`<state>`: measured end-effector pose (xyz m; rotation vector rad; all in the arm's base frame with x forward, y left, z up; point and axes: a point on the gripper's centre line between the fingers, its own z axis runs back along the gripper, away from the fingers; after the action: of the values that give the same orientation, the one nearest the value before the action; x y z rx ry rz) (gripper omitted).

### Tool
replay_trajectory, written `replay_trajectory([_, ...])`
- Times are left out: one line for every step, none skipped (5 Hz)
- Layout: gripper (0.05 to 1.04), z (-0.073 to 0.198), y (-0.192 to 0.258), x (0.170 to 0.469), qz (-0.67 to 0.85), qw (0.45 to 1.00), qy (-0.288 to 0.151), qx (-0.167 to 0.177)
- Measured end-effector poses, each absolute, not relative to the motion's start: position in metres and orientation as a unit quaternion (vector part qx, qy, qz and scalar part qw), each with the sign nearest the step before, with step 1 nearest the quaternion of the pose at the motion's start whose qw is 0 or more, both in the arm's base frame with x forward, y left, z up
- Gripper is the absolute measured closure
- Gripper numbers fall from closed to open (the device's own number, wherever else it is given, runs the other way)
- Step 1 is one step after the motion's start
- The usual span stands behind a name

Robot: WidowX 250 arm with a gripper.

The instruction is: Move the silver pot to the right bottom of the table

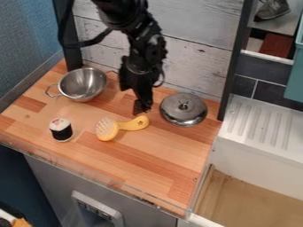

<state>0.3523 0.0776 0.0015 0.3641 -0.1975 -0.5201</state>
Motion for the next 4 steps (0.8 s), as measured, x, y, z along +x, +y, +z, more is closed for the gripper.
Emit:
replay_trajectory([0.083,-0.005,0.1,0.348,-0.196,0.958,-0.096,0.184])
replay_trajectory([0.083,-0.007,0.126,0.348,-0.144,0.968,-0.087,0.184])
replay_trajectory([0.083,-0.011,0.145,0.348,-0.113,0.973,-0.072,0.187])
replay_trajectory([0.083,-0.016,0.161,0.354,-0.095,0.977,-0.062,0.178])
